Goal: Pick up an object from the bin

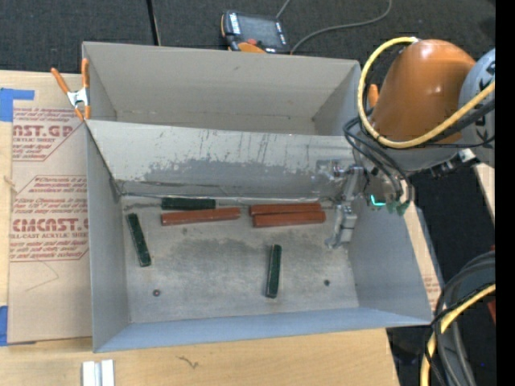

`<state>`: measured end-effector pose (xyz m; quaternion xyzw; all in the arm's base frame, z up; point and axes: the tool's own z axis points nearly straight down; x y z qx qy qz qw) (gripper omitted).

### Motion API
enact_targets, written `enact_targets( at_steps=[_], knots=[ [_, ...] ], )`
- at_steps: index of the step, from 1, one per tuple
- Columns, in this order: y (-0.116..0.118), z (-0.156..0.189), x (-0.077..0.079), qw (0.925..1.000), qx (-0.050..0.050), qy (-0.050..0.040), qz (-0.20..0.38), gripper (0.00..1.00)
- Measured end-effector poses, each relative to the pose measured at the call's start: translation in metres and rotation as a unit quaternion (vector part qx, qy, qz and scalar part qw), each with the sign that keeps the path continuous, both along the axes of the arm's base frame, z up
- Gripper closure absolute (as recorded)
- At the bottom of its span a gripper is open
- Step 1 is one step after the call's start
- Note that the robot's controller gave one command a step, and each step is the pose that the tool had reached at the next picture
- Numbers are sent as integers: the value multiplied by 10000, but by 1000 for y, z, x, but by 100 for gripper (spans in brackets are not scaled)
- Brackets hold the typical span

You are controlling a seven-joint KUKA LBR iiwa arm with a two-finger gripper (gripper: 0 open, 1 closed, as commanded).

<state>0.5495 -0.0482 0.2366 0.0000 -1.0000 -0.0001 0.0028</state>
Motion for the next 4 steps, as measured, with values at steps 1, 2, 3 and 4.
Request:
enact_targets(
  at_steps=[1,2,3,4],
  knots=[
    [37,-168,-53,9901,7,-43,1401,0],
    [40,-136,-48,9798,4,-41,2001,0],
    [38,-137,-41,9659,7,-33,2589,0],
    [37,-168,-42,9533,12,-16,3020,0]
  ],
)
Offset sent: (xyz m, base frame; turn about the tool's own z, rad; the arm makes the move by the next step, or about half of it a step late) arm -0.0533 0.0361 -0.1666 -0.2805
